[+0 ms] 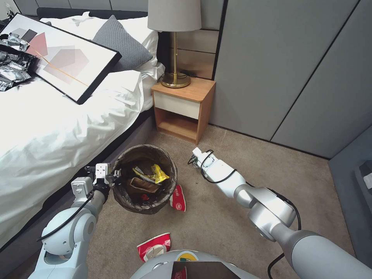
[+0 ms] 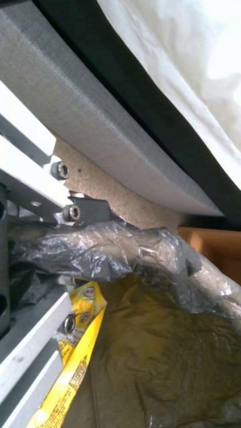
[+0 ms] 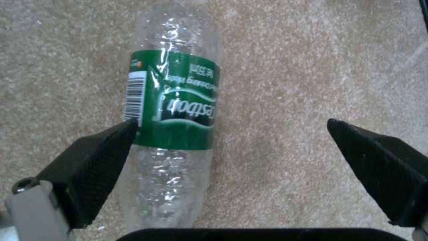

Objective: Pick up the trash bin, then pick up the garbage from the floor and place it into the trash bin.

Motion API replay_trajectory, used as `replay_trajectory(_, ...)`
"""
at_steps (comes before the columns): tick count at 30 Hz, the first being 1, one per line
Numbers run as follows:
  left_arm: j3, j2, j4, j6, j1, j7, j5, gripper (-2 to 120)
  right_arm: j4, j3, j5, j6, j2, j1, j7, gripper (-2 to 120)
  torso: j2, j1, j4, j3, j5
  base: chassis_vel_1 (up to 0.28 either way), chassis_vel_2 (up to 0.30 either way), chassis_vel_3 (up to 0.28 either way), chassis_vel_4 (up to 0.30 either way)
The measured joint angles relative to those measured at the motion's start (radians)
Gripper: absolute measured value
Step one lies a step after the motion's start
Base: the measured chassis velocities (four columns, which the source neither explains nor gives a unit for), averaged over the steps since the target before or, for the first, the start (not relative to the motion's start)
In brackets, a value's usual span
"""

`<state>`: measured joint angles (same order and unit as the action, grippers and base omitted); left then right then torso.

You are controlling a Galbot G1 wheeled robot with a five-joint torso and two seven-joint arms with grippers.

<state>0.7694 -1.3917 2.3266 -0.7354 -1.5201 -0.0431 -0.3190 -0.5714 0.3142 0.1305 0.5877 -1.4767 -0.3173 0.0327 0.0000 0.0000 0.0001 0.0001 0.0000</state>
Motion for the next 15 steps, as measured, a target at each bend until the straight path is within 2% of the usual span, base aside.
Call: replay_trajectory(15,-0.001,-0.001,-0.002,0.000,0.001,-0.003,0.002,0,-0.021,0.003,0.006,-0.006,-0.011,-0.023,0.009,100,0.000,0.000,-0.0002,0.000,-0.0001,0.000,0.000,0.000,0.000)
